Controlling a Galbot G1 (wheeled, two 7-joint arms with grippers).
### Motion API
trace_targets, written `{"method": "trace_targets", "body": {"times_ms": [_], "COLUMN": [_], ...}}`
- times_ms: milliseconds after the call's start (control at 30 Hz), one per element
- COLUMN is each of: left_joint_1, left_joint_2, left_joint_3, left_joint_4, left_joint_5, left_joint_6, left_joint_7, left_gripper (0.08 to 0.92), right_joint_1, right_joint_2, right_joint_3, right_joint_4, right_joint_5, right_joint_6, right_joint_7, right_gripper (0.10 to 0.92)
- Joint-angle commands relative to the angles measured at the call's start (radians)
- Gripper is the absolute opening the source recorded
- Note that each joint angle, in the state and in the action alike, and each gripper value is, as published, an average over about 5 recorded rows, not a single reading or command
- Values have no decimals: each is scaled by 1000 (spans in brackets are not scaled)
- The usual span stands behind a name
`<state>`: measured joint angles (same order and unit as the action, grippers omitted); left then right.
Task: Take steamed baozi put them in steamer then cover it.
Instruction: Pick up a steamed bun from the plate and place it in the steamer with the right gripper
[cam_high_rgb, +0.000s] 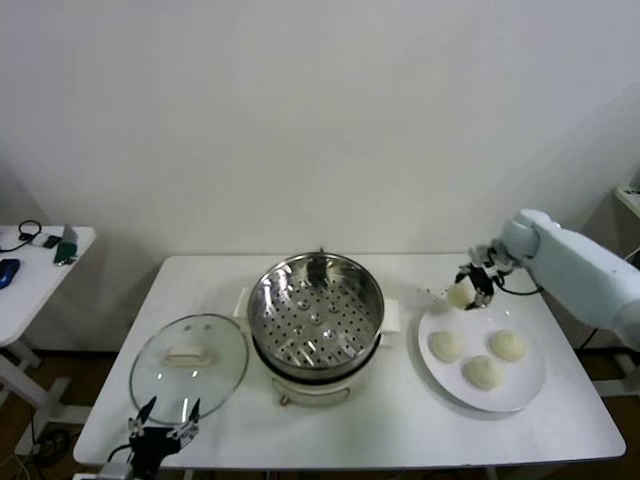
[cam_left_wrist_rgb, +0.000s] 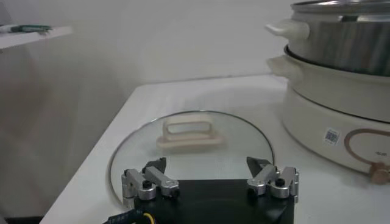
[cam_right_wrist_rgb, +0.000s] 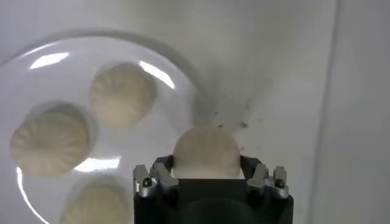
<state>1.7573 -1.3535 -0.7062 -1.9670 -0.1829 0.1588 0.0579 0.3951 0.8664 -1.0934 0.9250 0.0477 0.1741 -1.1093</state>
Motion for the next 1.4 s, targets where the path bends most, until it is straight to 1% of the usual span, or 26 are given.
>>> {"method": "trace_targets", "body": {"times_ms": [33,167,267,367,467,600,800,867,967,1067,1400], "left_joint_1": [0,0,-2,-4,-5,-4,-4,-2,3,7,9], "left_joint_2": [3,4,2,-3,-12,-24,-36,-38,-37,-37,-40], "left_joint_3": [0,-1,-1,-1,-1,-5,-17,-19,-19,-18,-14], "left_joint_4": [-2,-4,-5,-8,-17,-37,-55,-55,-55,-53,-50], "left_joint_5": [4,10,9,8,11,14,12,11,11,11,13], "left_joint_6": [2,2,0,-2,-3,-3,-3,-5,-7,-10,-12], "left_joint_7": [0,-2,-5,-8,-9,-7,-7,-7,-7,-8,-10], "left_gripper": [823,823,823,823,823,823,823,823,823,823,823], "right_joint_1": [413,565,611,593,523,404,190,136,83,55,27], "right_joint_2": [9,104,179,253,327,397,471,493,519,533,560], "right_joint_3": [-308,-369,-373,-372,-368,-357,-295,-270,-247,-233,-211], "right_joint_4": [218,324,423,502,519,445,259,193,112,64,-15], "right_joint_5": [174,228,228,194,126,-24,-274,-333,-369,-383,-398], "right_joint_6": [103,262,323,353,382,422,467,481,495,504,518], "right_joint_7": [-11,-16,-4,18,42,75,137,156,171,175,172], "right_gripper": [721,721,721,721,721,721,721,721,721,721,725]}}
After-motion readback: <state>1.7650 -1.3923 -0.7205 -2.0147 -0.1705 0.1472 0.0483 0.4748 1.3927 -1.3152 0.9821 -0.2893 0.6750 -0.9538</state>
